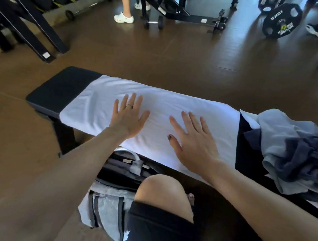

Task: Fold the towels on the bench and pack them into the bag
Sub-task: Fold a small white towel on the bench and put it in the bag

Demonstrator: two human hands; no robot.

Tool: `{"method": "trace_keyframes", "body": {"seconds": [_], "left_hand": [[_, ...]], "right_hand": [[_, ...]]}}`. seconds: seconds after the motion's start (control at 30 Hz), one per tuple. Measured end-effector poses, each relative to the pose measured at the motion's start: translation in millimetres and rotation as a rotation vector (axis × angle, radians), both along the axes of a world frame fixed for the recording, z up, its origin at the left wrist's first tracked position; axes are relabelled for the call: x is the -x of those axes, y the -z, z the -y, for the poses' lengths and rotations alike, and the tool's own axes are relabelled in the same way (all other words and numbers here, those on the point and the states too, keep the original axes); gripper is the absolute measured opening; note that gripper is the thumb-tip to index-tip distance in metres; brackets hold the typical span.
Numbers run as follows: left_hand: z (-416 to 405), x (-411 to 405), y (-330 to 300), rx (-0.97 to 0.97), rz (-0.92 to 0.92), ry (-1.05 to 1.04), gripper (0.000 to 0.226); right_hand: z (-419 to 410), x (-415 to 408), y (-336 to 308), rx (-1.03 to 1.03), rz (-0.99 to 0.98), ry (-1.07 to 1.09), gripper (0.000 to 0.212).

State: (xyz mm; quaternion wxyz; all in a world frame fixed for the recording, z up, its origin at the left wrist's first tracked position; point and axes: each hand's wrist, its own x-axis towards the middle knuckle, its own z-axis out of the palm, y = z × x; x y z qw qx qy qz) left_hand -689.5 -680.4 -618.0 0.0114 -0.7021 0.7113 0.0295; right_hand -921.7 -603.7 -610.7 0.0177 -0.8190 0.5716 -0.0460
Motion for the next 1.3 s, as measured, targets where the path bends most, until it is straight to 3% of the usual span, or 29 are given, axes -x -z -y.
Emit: {"method": "trace_keyframes", "body": {"seconds": [0.13, 0.23, 0.3, 0.43, 0.57, 0.77, 0.97, 1.13, 1.3], "left_hand": [[11.9, -53.4, 3.5, -0.027, 0.055, -0.208, 0.069], [11.0, -88.6, 8.7, -0.142, -0.031, -0.360, 0.071], [10.6, -99.3, 8.0, -0.176, -0.067, -0.336, 0.071], [18.7, -108.3, -0.5, 0.028, -0.057, -0.300, 0.068], [20.6, -129.8, 5.5, -0.226, -0.081, -0.373, 0.070], [48.3, -111.5, -0.1, -0.047, 0.024, -0.222, 0.068], [98.9, -103.2, 10.7, -0.200, 0.002, -0.260, 0.067], [122.5, -97.1, -0.1, 0.128, 0.042, -0.203, 0.061], [141.6, -87.3, 9.7, -0.134, -0.024, -0.173, 0.064]], "right_hand": [[29.8, -27.5, 9.8, -0.082, 0.012, 0.013, 0.078], [30.2, -26.3, 23.3, -0.074, -0.006, 0.069, 0.073], [37.4, -37.1, 19.3, -0.052, 0.031, 0.085, 0.067], [72.2, -79.1, 8.6, -0.043, 0.094, -0.027, 0.062], [91.0, -83.3, 30.0, -0.107, 0.045, 0.033, 0.061], [116.1, -81.4, 22.3, -0.044, 0.128, 0.088, 0.062], [144.1, -53.6, 36.2, -0.080, 0.038, 0.107, 0.064], [144.8, -55.2, 37.4, -0.082, 0.041, 0.105, 0.069], [150.2, -52.1, 37.7, -0.126, 0.078, 0.116, 0.063]]}}
